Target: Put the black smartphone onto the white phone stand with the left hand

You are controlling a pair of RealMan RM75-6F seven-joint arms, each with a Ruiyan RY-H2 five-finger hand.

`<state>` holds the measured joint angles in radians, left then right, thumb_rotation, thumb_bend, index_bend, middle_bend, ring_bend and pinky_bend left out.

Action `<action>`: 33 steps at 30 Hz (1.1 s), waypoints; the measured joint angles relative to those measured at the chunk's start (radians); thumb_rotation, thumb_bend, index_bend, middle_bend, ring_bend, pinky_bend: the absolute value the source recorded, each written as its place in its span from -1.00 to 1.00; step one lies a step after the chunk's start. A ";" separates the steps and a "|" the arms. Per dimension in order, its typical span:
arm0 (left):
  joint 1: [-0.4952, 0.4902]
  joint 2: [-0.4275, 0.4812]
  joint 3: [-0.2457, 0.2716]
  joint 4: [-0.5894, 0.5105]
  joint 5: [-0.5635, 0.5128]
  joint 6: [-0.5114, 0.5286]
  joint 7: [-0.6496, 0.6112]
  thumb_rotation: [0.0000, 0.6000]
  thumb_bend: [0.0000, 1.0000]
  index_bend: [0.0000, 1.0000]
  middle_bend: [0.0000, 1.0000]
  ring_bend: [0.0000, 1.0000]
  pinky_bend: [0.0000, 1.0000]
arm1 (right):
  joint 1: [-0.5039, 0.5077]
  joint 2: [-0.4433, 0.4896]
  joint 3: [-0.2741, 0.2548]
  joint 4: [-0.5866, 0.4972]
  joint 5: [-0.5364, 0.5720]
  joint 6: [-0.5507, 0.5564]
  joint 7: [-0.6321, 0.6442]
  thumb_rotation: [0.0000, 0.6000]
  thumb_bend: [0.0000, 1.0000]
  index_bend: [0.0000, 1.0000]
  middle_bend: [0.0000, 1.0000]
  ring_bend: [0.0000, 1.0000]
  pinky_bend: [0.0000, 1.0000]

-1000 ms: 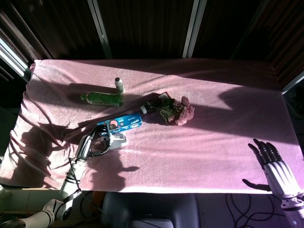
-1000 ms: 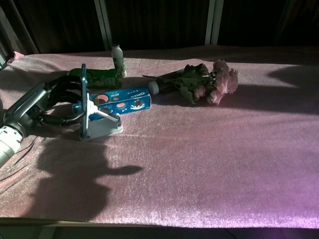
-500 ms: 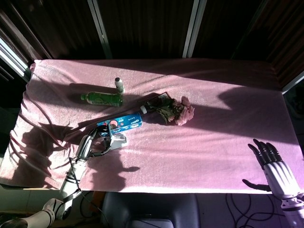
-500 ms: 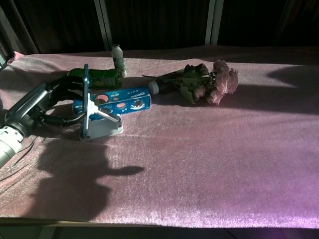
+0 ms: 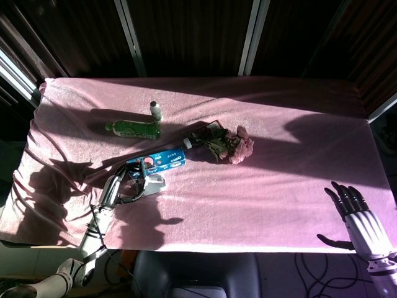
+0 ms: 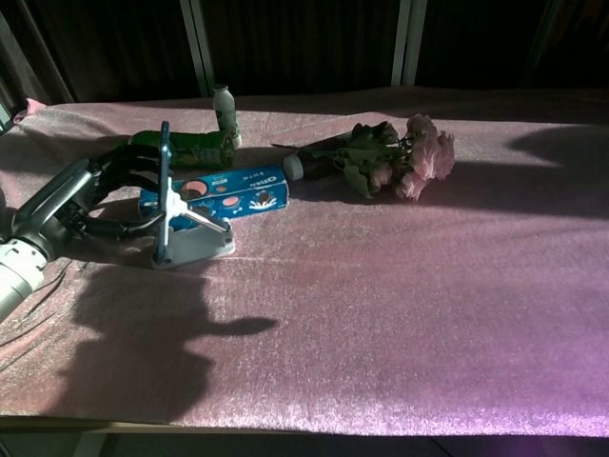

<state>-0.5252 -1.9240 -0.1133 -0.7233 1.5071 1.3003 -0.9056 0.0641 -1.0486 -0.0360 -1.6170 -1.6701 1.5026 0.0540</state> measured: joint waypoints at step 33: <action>0.070 0.306 0.080 -0.310 0.058 0.082 0.319 1.00 -0.40 -1.00 -1.00 -1.00 -0.99 | -0.009 0.000 0.001 0.012 0.008 0.007 -0.005 1.00 -0.63 -1.00 -1.00 -1.00 -1.00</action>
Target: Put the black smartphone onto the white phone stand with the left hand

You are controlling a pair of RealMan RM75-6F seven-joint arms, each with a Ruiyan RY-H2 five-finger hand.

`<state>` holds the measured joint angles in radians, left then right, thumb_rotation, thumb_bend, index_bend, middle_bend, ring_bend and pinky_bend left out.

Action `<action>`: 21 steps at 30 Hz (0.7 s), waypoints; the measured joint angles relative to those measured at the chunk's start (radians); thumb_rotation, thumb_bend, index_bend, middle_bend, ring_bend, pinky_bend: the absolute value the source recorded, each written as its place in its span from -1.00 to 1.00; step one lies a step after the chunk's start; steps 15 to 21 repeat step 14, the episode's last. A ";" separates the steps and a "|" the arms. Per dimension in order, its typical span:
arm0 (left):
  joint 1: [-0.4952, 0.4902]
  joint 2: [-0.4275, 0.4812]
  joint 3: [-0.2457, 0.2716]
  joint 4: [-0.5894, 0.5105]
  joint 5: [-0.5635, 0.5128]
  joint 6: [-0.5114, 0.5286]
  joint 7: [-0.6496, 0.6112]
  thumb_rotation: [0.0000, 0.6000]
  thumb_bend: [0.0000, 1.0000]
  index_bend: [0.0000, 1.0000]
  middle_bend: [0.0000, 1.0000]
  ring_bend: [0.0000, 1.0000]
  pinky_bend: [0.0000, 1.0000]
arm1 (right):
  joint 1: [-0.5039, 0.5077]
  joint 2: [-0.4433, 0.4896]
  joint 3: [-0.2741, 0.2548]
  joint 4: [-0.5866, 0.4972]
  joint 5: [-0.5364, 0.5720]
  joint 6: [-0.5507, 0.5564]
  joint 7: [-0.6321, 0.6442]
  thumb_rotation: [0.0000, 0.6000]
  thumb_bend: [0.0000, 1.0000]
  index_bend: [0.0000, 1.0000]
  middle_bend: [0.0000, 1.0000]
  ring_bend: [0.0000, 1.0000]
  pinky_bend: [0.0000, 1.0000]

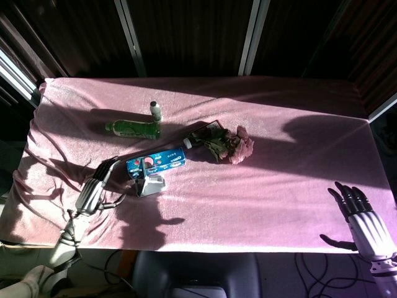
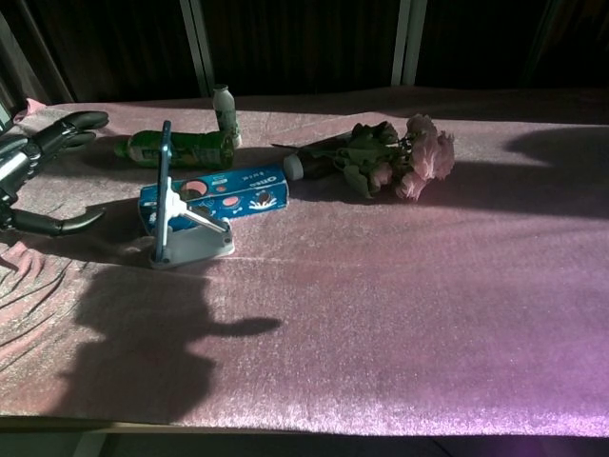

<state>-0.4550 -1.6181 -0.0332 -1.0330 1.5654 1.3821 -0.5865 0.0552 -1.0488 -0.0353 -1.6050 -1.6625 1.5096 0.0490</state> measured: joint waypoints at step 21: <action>0.222 0.387 0.067 -0.560 -0.176 0.080 0.873 1.00 -0.39 -1.00 -1.00 -1.00 -1.00 | 0.015 -0.043 0.003 -0.024 0.010 -0.043 -0.119 1.00 -0.63 -1.00 -1.00 -1.00 -1.00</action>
